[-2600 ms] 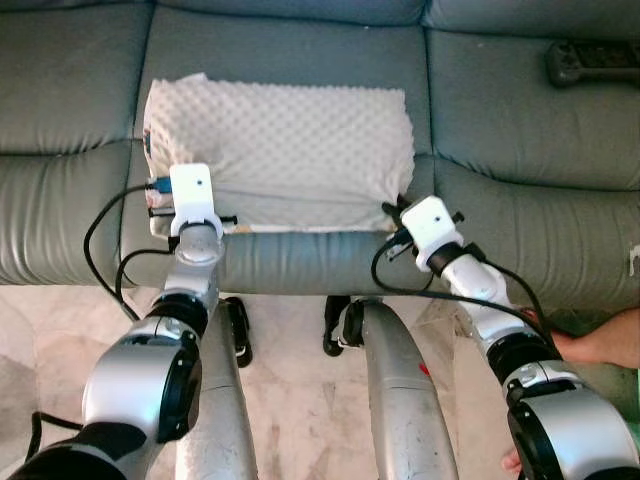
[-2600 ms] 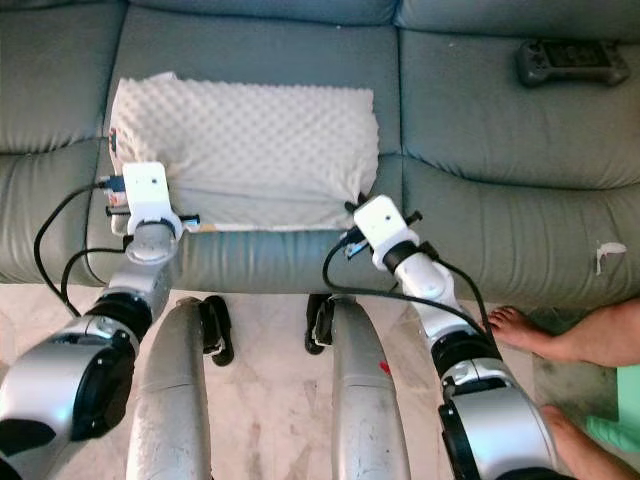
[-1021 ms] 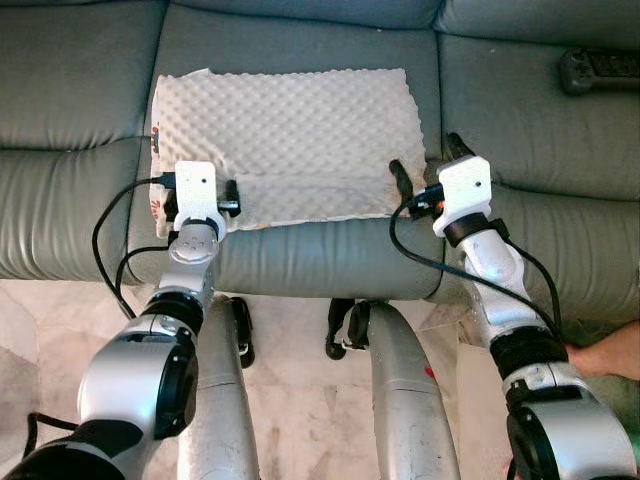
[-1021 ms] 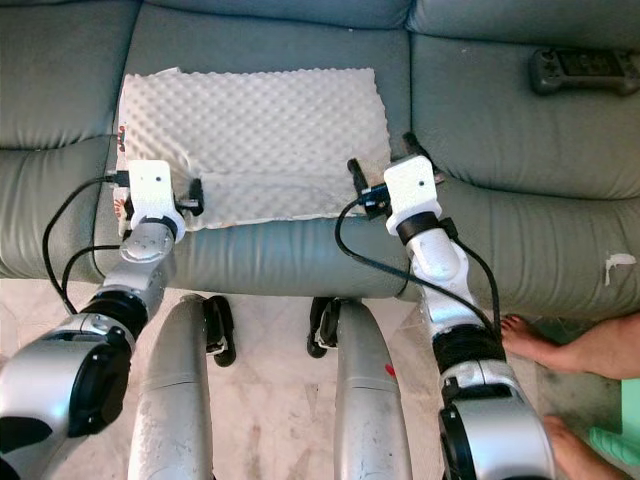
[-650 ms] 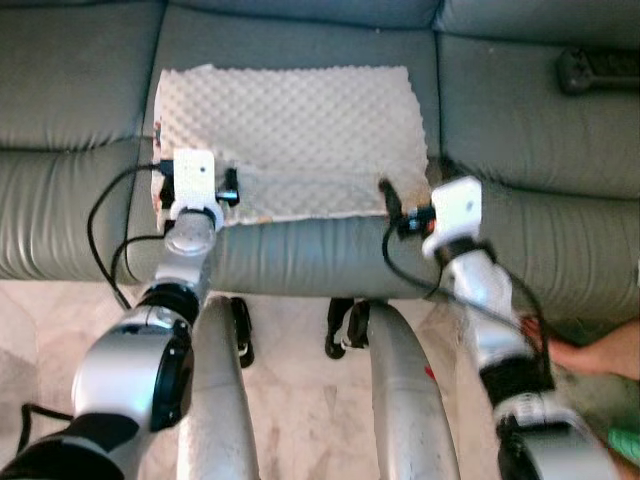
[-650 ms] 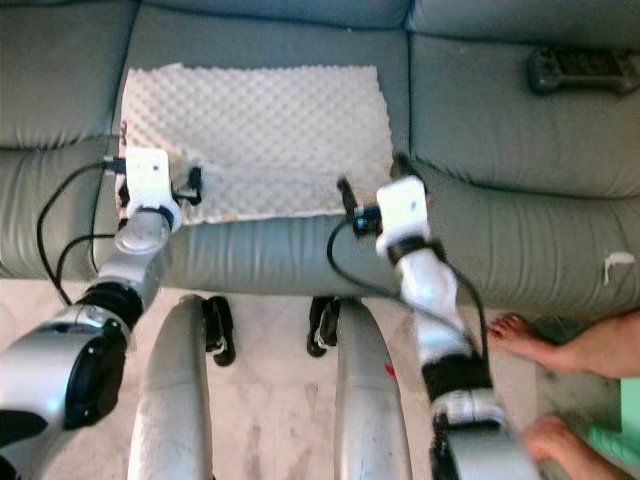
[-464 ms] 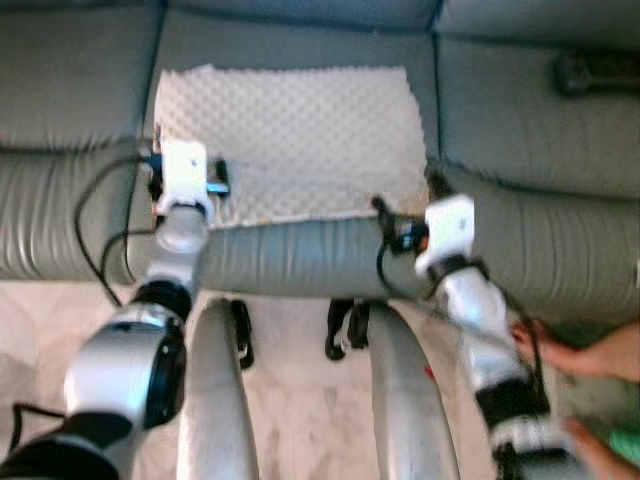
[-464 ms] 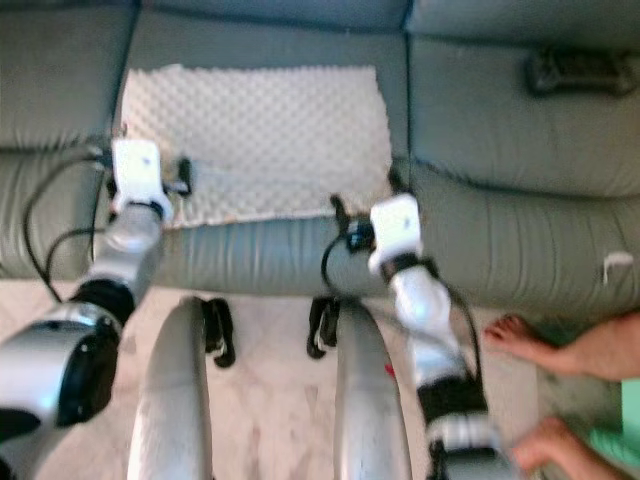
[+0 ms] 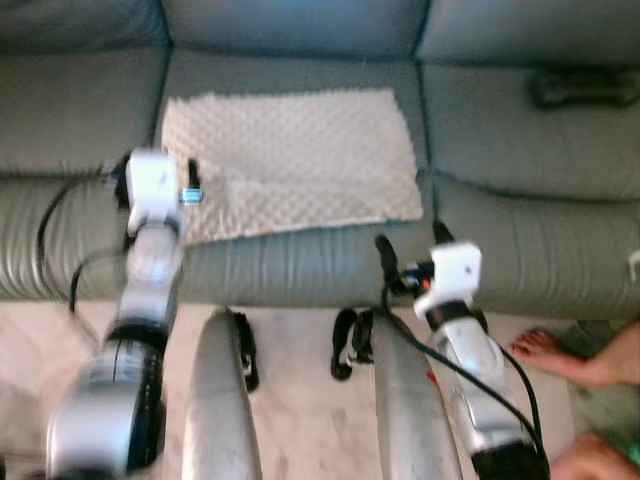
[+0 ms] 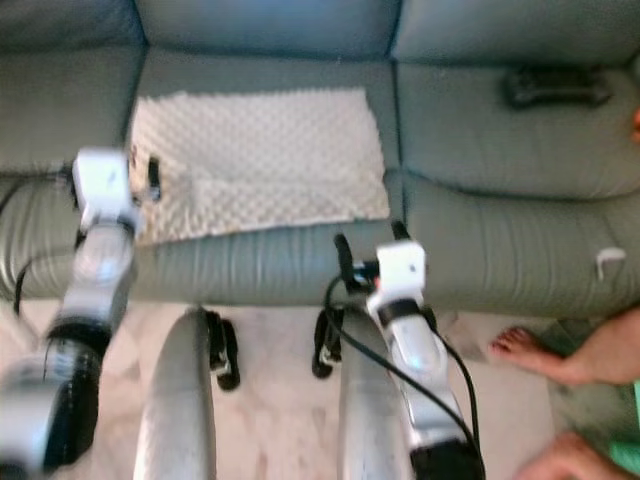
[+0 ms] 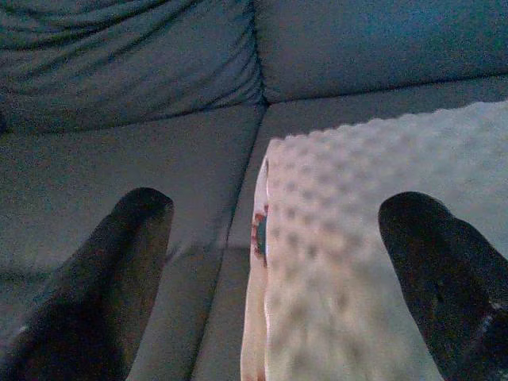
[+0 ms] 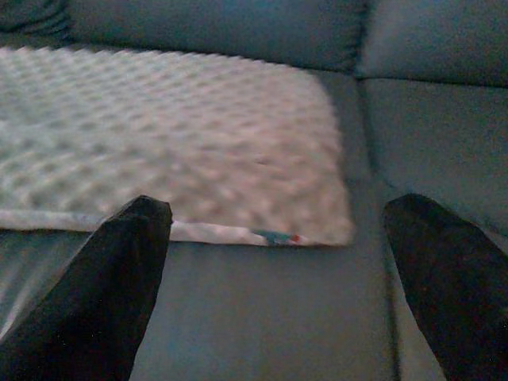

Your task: Move the pillow to the sofa

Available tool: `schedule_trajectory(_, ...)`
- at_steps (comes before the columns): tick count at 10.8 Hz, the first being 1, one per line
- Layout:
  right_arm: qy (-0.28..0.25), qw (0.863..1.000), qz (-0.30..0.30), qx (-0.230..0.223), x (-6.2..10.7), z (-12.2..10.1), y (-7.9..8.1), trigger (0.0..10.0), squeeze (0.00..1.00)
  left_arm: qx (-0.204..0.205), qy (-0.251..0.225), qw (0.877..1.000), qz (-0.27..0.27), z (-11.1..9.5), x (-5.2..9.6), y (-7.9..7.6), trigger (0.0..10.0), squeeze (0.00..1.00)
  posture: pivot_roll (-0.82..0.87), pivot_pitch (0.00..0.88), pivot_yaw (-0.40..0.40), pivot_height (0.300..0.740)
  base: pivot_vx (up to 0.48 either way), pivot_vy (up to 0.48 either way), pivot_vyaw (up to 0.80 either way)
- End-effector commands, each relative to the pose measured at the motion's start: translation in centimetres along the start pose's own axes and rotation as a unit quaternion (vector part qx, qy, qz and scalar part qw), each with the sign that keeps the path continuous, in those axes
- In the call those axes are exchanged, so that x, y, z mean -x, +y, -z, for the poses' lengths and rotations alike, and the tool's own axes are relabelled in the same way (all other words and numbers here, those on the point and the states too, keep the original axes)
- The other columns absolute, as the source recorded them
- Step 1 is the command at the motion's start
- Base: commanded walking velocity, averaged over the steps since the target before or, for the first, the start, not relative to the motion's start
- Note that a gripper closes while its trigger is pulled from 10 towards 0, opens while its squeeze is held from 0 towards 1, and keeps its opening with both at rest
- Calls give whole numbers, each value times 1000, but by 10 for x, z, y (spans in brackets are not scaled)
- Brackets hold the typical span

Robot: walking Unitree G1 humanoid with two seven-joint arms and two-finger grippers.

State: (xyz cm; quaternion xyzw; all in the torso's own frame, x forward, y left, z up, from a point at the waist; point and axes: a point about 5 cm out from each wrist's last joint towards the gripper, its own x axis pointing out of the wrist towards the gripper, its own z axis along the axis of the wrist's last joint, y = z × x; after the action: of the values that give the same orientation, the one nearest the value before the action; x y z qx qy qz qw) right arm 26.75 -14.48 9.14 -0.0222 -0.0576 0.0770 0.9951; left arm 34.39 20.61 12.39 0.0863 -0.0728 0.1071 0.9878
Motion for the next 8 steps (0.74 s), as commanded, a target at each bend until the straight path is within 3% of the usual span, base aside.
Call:
schedule_trajectory(1,15,1000,14,-14,7,4,-4,10000,941,10,13,1000,4,7,12,0,10000,0,-65,174,5,643,0,0,0)
schedule_trajectory(2,20,1000,15,-19,10,6,-6,10000,0,21,24,999,17,14,30,-5,10000,0,-62,168,5,643,0,0,0)
schedule_trajectory(5,18,1000,2,-19,2,4,-8,10000,0,37,70,991,107,44,87,-37,10000,0,-32,111,-21,657,0,0,0)
schedule_trajectory(6,16,1000,-3,-15,-3,2,-8,10000,0,43,73,989,124,46,93,-44,10000,0,-28,103,-29,662,0,0,0)
schedule_trajectory(8,10,1000,-17,-2,-21,-6,-9,10000,0,45,72,988,131,34,88,-48,10000,0,-17,73,-39,686,0,0,0)
